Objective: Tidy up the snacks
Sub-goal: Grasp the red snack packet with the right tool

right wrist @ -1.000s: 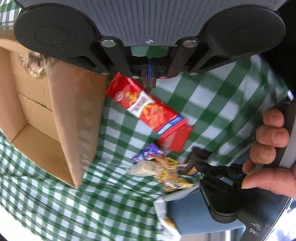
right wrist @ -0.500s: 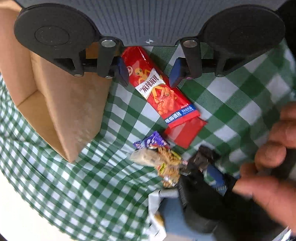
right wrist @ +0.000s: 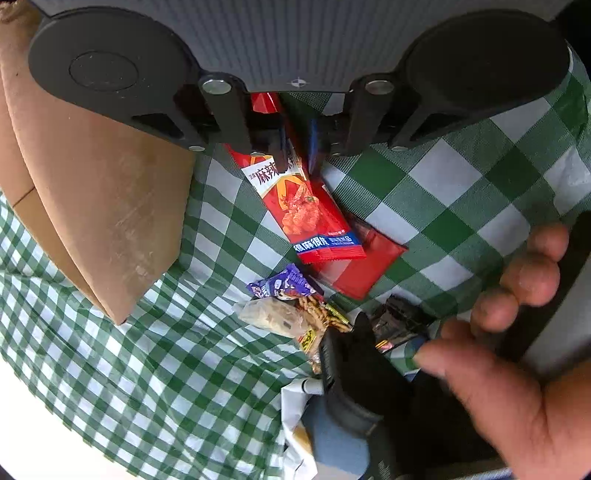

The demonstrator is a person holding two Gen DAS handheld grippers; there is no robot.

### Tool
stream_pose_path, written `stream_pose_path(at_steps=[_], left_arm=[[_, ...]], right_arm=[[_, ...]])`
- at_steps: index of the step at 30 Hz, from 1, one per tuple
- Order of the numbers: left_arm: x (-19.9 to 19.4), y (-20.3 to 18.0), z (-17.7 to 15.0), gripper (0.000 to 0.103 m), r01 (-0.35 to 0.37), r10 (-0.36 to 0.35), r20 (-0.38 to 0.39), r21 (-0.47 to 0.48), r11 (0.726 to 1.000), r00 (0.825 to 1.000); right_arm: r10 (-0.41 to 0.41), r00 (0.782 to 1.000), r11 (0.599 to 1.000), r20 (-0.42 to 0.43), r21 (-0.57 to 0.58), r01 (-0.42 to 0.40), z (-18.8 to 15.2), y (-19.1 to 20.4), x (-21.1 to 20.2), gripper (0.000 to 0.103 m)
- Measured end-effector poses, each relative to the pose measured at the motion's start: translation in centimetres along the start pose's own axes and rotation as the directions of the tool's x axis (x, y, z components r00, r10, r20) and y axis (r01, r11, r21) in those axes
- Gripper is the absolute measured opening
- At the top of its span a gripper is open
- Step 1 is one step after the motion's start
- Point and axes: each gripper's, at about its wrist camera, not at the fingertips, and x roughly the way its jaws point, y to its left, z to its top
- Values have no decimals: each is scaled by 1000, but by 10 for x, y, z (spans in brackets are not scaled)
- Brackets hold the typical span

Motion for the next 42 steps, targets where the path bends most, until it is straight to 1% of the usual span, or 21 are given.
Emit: stream_pose_path(at_steps=[1,2,3,6,8,11,14,18,20,22,24,25,26,27,28,29,30,34,39,41,42], left_arm=[[0,0,-1,58,-2,2,0,2,1000,1000],[-1,0,-1,53,-2,2,-3,7,1000,1000],[-1,0,-2,44,-4,4,-5,15,1000,1000],[-6,1,-4,43,13,-13,-3,18,1000,1000],[-11,5,-5,43,19,-19,-6,9,1000,1000],[-20,12,-10,43,52,-53,-25,-24,998,998],[-32,16,-16,43,69,-70,-34,-30,997,997],[-53,23,-31,43,120,-123,-48,-60,991,991],[-63,25,-40,43,151,-155,-57,-72,986,986],[-70,22,-49,43,171,-175,-75,-55,984,982],[-77,17,-58,43,173,-175,-82,-31,984,981],[-80,16,-62,43,174,-175,-83,-24,985,981],[-83,15,-65,43,178,-180,-84,-27,984,980],[-87,16,-67,43,183,-186,-84,-37,982,979],[-89,17,-69,43,188,-191,-86,-45,981,978],[-91,18,-71,43,190,-194,-88,-53,980,977],[-93,17,-74,43,188,-192,-93,-56,981,977],[-96,14,-80,43,168,-171,-108,-31,985,979],[-97,10,-88,43,144,-144,-124,-9,990,982],[-97,9,-91,43,134,-133,-131,-1,991,982],[-96,8,-92,43,129,-127,-135,3,992,983]], right_arm=[[-1,1000,1000,6,6,1,0,-1,-1,8],[-3,1000,1000,11,10,3,0,-1,-2,7],[-5,1000,1000,15,14,5,1,-2,-3,6],[-1,1000,1000,7,27,1,2,-2,-6,5],[15,1000,999,-6,38,-15,5,-2,-11,2],[46,998,994,-30,102,-43,10,-6,-22,2],[78,996,987,-34,146,-72,10,-5,-36,2],[114,993,975,-45,197,-103,4,-5,-50,2],[147,988,962,-42,238,-133,0,-6,-56,3],[186,982,946,-39,276,-168,-5,-8,-60,4],[207,978,939,-15,284,-194,-12,-9,-66,6],[208,978,941,1,275,-200,-15,-9,-68,9],[200,980,945,7,262,-195,-18,-8,-70,21],[195,981,947,5,258,-189,-20,-8,-71,32],[192,981,948,9,258,-187,-21,-8,-71,56],[184,983,948,20,260,-183,-22,-10,-72,72],[173,985,951,25,257,-174,-23,-11,-72,76],[163,987,952,7,261,-160,-27,-15,-59,77],[186,982,944,-44,286,-166,-29,-15,-38,76],[198,978,937,-68,305,-169,-31,-15,-34,72],[212,975,929,-70,323,-179,-32,-17,-34,68]])
